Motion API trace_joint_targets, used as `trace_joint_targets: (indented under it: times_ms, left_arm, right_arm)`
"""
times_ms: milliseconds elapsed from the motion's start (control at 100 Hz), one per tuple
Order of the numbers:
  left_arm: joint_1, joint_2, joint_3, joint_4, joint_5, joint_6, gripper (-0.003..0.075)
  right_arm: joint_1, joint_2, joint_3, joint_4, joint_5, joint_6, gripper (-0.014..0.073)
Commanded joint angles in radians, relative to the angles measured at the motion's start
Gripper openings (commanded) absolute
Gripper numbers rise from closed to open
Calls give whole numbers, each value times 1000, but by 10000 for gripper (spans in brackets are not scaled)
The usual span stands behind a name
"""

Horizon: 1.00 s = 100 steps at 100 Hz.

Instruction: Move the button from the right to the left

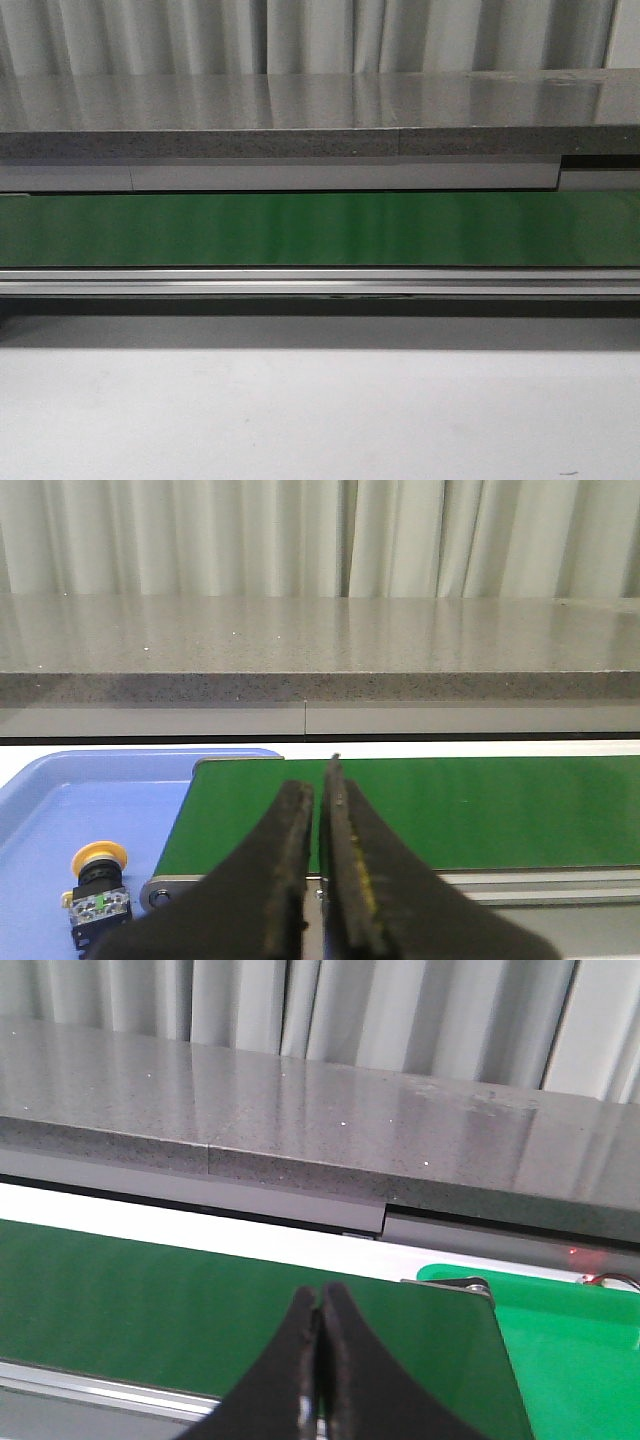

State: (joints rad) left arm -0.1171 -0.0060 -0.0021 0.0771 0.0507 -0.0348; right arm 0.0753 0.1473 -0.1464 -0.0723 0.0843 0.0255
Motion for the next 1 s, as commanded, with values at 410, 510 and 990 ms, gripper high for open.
trace_joint_targets:
  times_ms: [410, 510, 990]
  left_arm:
    - [-8, -34, 42, -6, -87, -10, 5]
    - [-8, -34, 42, -6, -87, -10, 5]
    - [-8, -34, 42, -6, -87, -10, 5]
  right_arm:
    - [-1, -170, 128, -9, -76, 8, -67]
    - [-2, -170, 145, -9, -79, 8, -67]
    - [-22, -172, 176, -9, -94, 10, -67]
